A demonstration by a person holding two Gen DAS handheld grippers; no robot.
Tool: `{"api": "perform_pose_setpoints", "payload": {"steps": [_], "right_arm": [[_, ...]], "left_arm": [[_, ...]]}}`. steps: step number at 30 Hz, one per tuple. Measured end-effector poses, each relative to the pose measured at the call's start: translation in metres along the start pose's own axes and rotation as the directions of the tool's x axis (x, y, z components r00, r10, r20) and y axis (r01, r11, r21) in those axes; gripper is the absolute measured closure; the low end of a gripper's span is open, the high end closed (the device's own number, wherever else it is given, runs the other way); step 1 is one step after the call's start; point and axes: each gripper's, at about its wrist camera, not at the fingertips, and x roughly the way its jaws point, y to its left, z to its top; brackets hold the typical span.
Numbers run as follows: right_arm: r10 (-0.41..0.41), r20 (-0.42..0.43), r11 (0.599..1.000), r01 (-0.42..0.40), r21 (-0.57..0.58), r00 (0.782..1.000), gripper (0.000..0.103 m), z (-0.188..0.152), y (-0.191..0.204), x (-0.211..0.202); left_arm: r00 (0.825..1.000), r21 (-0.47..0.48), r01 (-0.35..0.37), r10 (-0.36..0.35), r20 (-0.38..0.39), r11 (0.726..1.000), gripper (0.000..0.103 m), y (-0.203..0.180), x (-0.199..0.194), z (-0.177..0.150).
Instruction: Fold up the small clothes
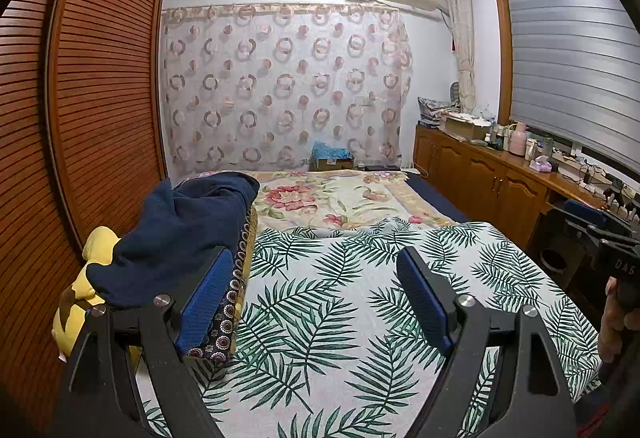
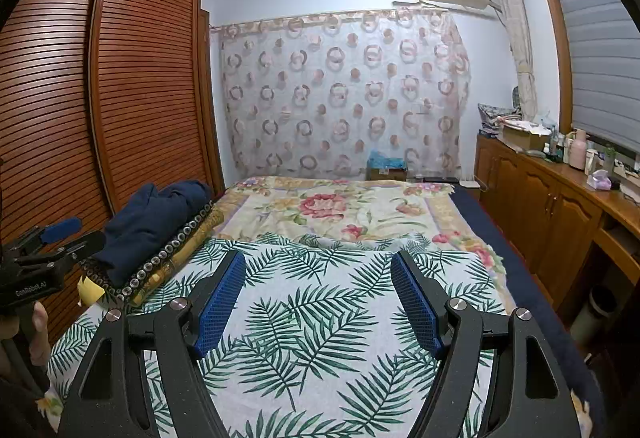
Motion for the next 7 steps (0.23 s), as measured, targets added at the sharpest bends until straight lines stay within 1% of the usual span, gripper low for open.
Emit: {"api": "perform_pose_setpoints", "payload": {"steps": [7], "right_arm": [[0.0,0.0,1.0,0.0,0.001,1.0,0.026,0.0,-0.0007,0.0002]], "left_arm": [[1.0,-0.001,0.002,-0.002,0.001,1.0,0.018,0.0005,-0.0002,0.0001]]}}
